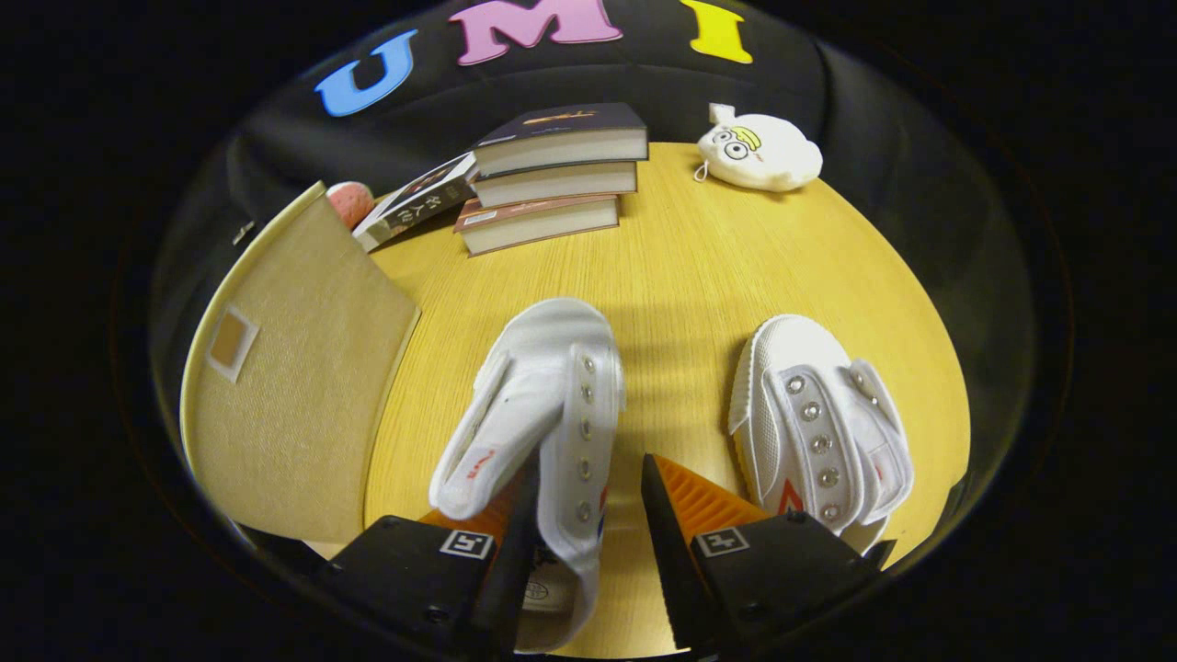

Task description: Open the storage box then place both shoes into the box .Put the left shoe in first, then the right shoe, with the right side of both shoes facing outward in a uniform manner.

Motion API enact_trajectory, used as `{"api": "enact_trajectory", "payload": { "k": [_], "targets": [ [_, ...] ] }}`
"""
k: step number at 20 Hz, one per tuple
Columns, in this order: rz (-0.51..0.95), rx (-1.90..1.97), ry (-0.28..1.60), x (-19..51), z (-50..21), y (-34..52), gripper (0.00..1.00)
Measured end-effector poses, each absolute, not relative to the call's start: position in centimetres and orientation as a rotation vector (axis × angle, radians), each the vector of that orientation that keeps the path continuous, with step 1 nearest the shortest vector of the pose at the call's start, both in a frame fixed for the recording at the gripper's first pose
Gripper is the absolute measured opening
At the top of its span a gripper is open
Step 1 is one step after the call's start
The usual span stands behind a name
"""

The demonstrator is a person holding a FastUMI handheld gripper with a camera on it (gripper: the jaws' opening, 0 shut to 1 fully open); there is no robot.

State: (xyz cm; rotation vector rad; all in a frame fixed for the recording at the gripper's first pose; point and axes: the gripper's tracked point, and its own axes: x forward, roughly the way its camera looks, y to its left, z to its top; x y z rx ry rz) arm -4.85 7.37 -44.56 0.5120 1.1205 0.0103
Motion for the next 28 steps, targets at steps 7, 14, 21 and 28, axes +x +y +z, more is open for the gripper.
{"api": "enact_trajectory", "payload": {
  "k": [7, 14, 21, 28],
  "targets": [
    [-0.090, 0.572, 1.135, -5.3, -42.3, 6.8, 0.08],
    [-0.129, 0.679, 0.966, -1.2, -30.0, 5.7, 0.07],
    [-0.038, 0.880, 0.976, 2.4, -17.6, 13.2, 0.07],
    [-0.038, 0.892, 1.138, 2.9, -17.4, 23.0, 0.07]
  ]
}}
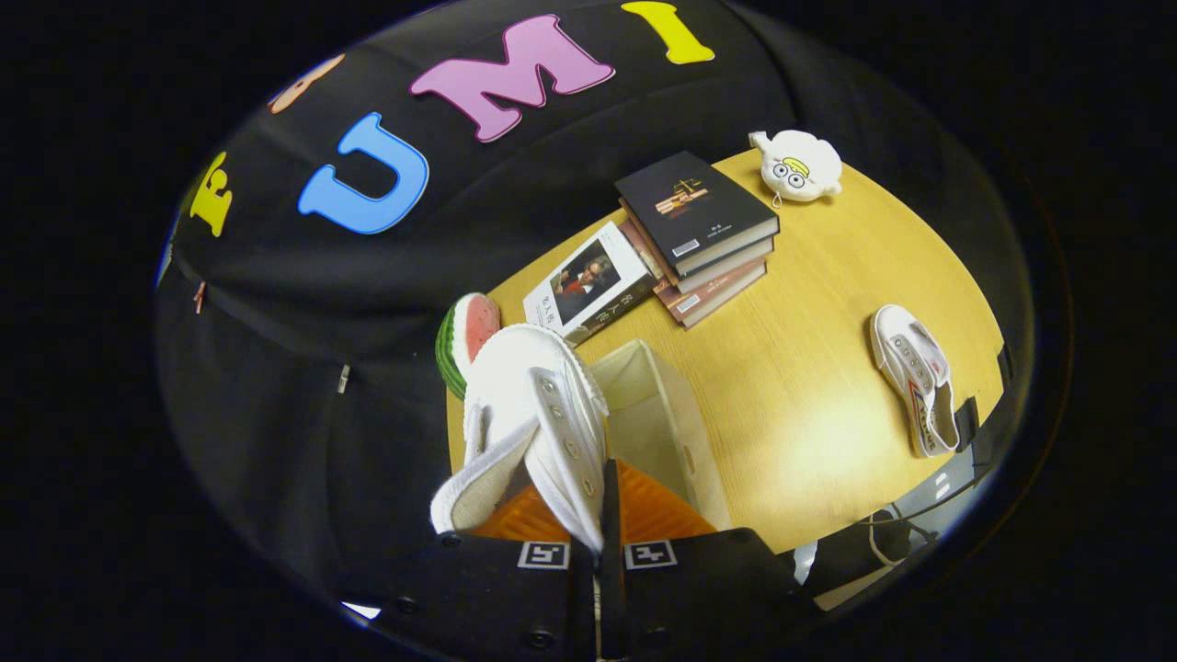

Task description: Open the storage box then place both shoes into the box .Put the left shoe in first, then the right shoe, with the right side of both shoes facing outward in a uniform manner.

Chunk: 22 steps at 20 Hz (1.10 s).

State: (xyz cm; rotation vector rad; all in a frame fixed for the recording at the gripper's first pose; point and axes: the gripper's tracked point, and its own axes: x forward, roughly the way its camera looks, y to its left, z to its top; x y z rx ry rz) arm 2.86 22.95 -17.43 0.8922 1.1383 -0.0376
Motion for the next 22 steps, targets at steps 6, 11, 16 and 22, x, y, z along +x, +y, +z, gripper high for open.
{"api": "enact_trajectory", "payload": {
  "k": [6, 11, 16, 22],
  "targets": [
    [-0.088, 0.903, 1.272, 1.9, -22.5, 29.1, 0.07],
    [-0.128, 0.906, 1.307, 2.5, -25.8, 30.8, 0.07],
    [-0.148, 0.899, 1.276, 4.2, -27.3, 31.1, 0.08],
    [0.004, 1.095, 1.258, 5.6, -25.6, 34.3, 0.57]
  ]
}}
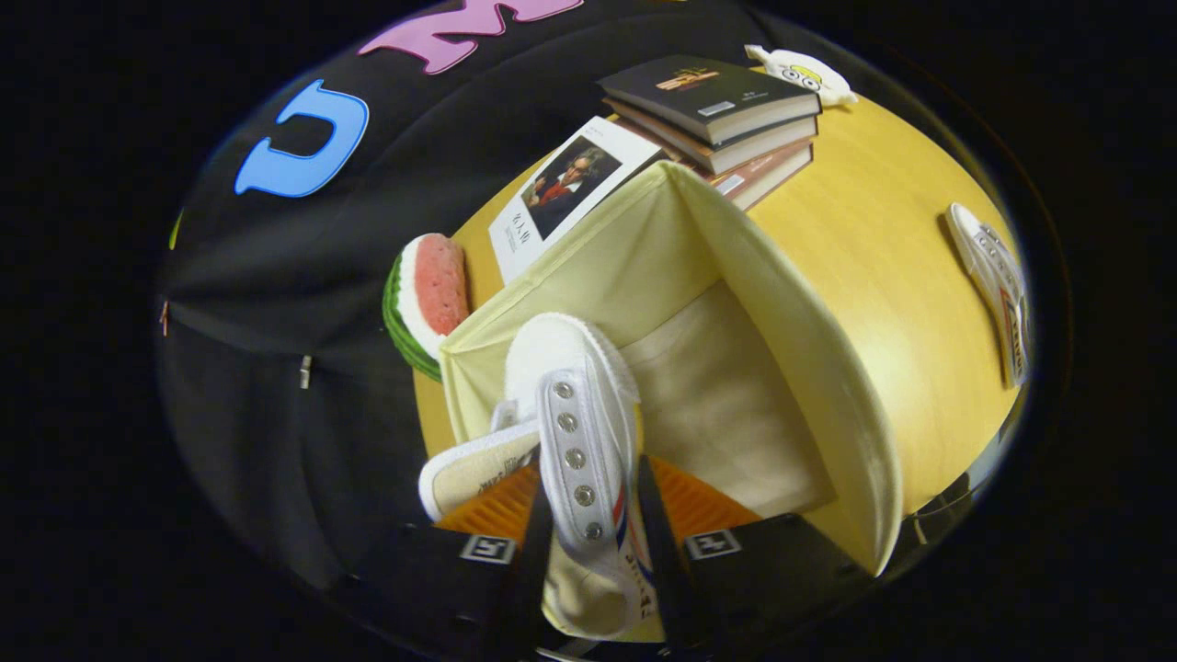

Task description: Open the storage box then place both shoes into the box .Put the left shoe in first, then the right shoe, with the right side of both shoes facing outward in a uniform manner.

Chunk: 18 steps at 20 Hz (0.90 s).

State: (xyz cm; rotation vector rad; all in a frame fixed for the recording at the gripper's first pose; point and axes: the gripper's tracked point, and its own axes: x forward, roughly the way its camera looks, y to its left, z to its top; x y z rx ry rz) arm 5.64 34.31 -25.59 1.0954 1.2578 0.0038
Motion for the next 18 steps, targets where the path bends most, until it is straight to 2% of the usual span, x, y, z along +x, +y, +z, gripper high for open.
{"api": "enact_trajectory", "payload": {
  "k": [2, 9, 15, 18],
  "targets": [
    [0.031, 1.113, 1.222, 6.2, -24.3, 34.0, 1.00],
    [0.151, 1.062, 1.046, 7.3, -17.2, 30.5, 0.98],
    [0.207, 1.008, 0.829, 6.7, -9.8, 24.0, 0.98],
    [0.213, 0.934, 0.759, 6.3, -8.7, 20.2, 0.98]
  ]
}}
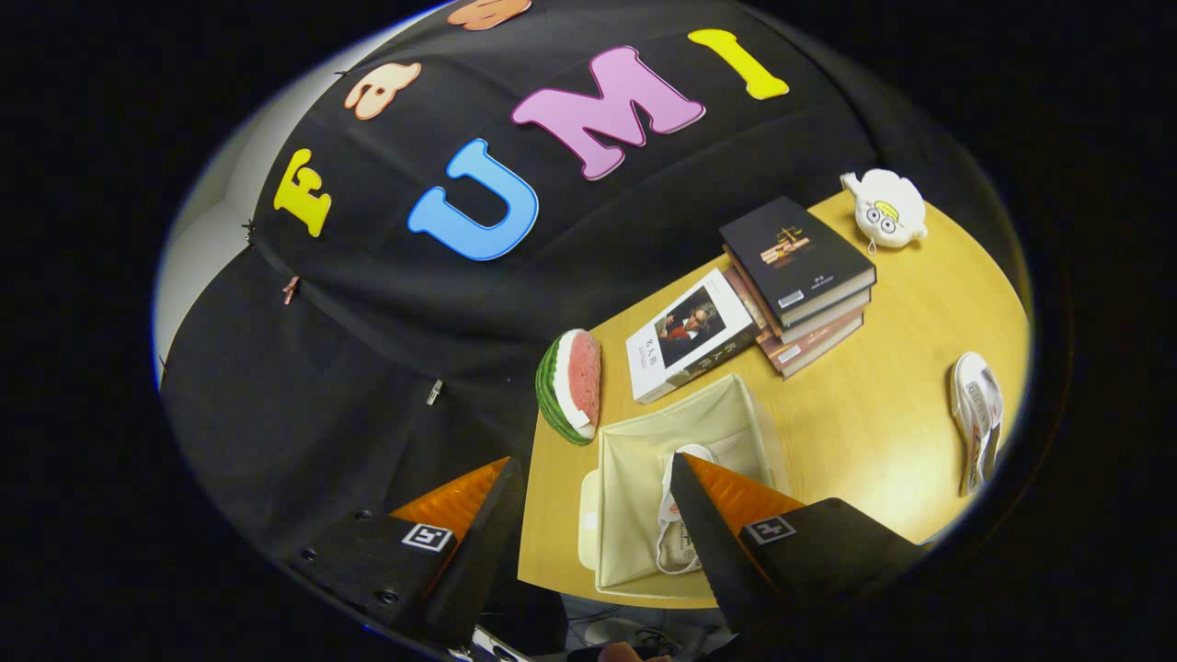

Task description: Open the storage box then place both shoes into the box .Put the left shoe in first, then the right shoe, with the right side of both shoes facing outward in a uniform manner.

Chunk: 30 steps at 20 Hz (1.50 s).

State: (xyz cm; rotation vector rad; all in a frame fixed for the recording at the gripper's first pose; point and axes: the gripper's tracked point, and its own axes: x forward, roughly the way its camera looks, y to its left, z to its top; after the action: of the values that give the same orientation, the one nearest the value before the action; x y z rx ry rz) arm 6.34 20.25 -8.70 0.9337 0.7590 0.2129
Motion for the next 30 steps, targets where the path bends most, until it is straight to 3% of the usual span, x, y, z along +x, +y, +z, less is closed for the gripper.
{"api": "enact_trajectory", "payload": {
  "k": [6, 12, 18, 24, 30],
  "targets": [
    [0.253, 0.752, 0.685, 1.9, -9.8, 12.1, 0.99],
    [0.064, 0.580, 0.691, -2.7, -15.5, 0.3, 0.98],
    [-0.139, 0.314, 0.868, -8.8, -26.0, -10.0, 0.99],
    [-0.088, 0.199, 1.100, -14.8, -36.9, -10.0, 0.91],
    [-0.119, 0.313, 1.219, -13.8, -44.3, -8.6, 0.83]
  ]
}}
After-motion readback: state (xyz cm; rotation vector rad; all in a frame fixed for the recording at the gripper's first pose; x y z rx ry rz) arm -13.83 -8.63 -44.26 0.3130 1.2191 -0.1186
